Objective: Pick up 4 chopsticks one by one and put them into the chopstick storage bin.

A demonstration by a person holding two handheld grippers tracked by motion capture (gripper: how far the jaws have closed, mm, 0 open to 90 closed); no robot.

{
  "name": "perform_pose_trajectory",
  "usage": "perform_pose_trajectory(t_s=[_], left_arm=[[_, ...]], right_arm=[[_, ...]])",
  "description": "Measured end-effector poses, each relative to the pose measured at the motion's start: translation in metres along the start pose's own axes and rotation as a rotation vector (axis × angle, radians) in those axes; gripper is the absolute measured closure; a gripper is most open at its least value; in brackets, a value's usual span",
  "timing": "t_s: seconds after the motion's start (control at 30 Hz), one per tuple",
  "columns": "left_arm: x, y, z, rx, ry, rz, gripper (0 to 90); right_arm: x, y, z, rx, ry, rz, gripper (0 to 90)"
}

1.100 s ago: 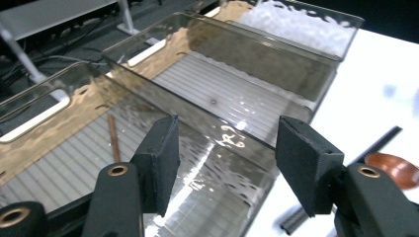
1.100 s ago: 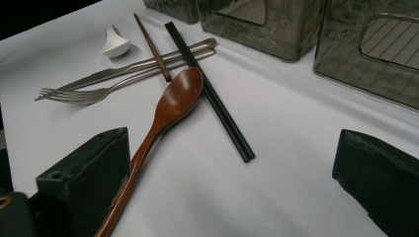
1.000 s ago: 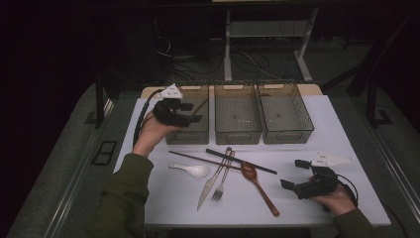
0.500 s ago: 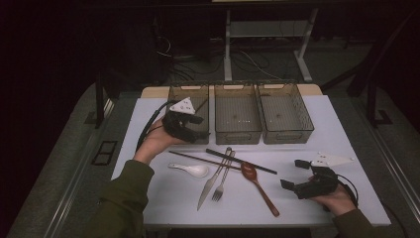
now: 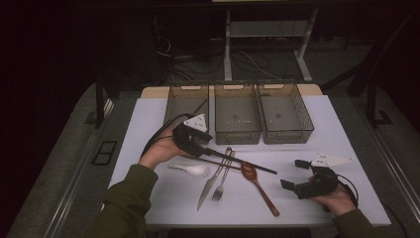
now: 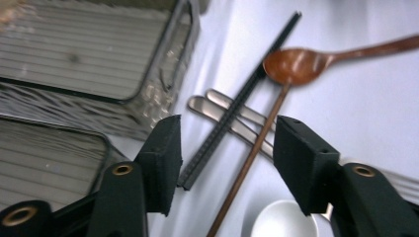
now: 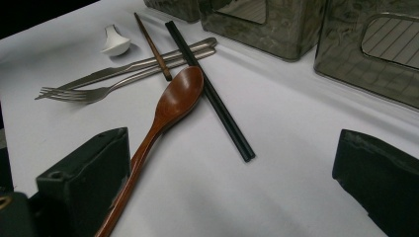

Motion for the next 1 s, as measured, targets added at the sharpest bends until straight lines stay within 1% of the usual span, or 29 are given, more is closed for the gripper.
perform_pose_trajectory(t_s=[0.1,0.17,0.3,0.33,0.4,0.67,1.0], left_arm=[[-0.003,0.002,-0.006,0.026,0.017,-0.029,50.9],[-0.004,0.003,-0.009,0.041,0.026,-0.041,54.9],[-0.006,0.007,-0.016,0.064,0.046,-0.047,61.3],[-0.006,0.007,-0.018,0.071,0.051,-0.054,62.4],[-0.007,0.009,-0.021,0.096,0.055,-0.072,63.9],[-0.01,0.012,-0.033,0.16,0.069,-0.13,69.3],[-0.013,0.014,-0.046,0.19,0.095,-0.166,73.0]], right_arm=[[0.0,0.0,0.0,0.001,-0.001,0.0,1.0],[0.0,0.0,0.0,0.001,-0.001,0.0,1.0],[0.0,0.0,0.0,-0.001,-0.002,0.0,1.0],[0.0,0.0,0.0,-0.002,-0.003,0.0,1.0],[0.0,0.0,0.0,-0.001,-0.002,0.0,1.0],[0.001,0.0,-0.001,0.001,-0.005,-0.002,1.0],[0.001,0.0,0.0,0.005,-0.008,-0.002,1.0]])
Point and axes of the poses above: each handheld gripper's, and its own axes: z roughly backward along the jaws, y roughly out of its underside, x roughly to its left, the point moved 2 cm from there along -z, roughly forward along the jaws, and after that the axes turned 7 degrees about -y, right-handed, at the moved point
